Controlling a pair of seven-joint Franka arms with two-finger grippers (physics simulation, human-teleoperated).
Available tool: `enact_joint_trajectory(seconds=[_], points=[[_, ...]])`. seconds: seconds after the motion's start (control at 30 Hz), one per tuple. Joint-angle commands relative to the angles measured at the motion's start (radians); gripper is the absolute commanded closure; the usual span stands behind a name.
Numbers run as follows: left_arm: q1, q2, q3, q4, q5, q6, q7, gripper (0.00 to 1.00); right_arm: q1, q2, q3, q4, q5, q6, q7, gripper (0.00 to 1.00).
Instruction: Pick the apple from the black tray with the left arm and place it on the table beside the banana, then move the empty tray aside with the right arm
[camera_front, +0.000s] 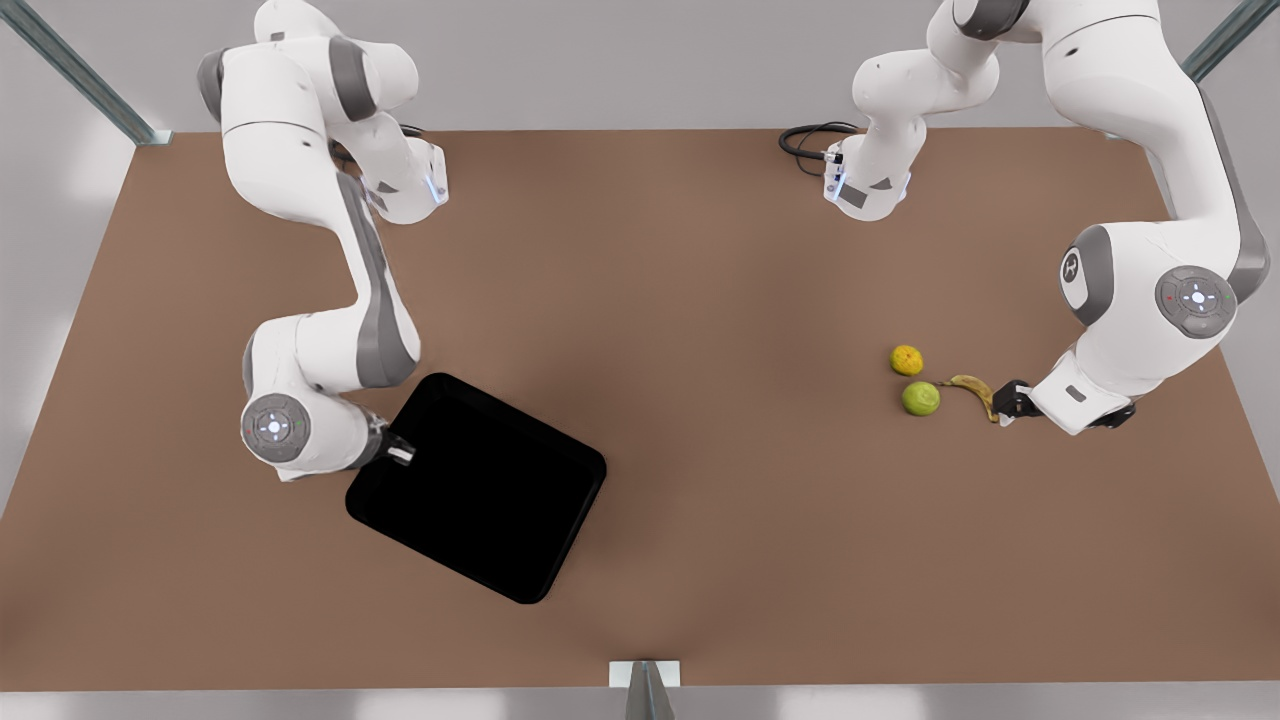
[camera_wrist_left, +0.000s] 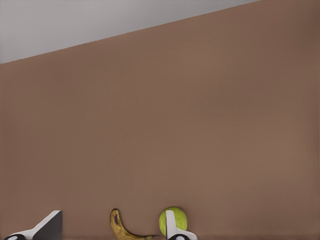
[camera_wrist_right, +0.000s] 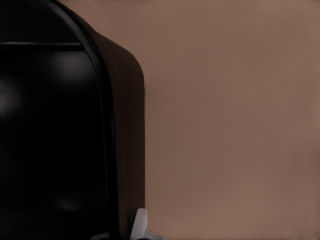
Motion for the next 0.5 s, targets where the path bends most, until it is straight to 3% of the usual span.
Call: enact_joint_trajectory(seconds=[0.0, 0.13, 0.47], points=[[0.0, -0.001, 0.0, 0.001, 0.001, -0.001, 0.015, 0.0, -0.001, 0.001, -0.042, 0.005, 0.009, -0.096, -0.782, 0.94], [0.0, -0.001, 0.0, -0.001, 0.001, -0.001, 0.014, 0.0, -0.003, 0.035, -0.125, 0.027, 0.05, -0.081, -0.903, 0.94], [-0.002, -0.001, 0.0, -0.001, 0.001, -0.001, 0.014, 0.0, -0.023, 0.163, -0.18, 0.036, 0.079, 0.033, -1.009, 0.94]])
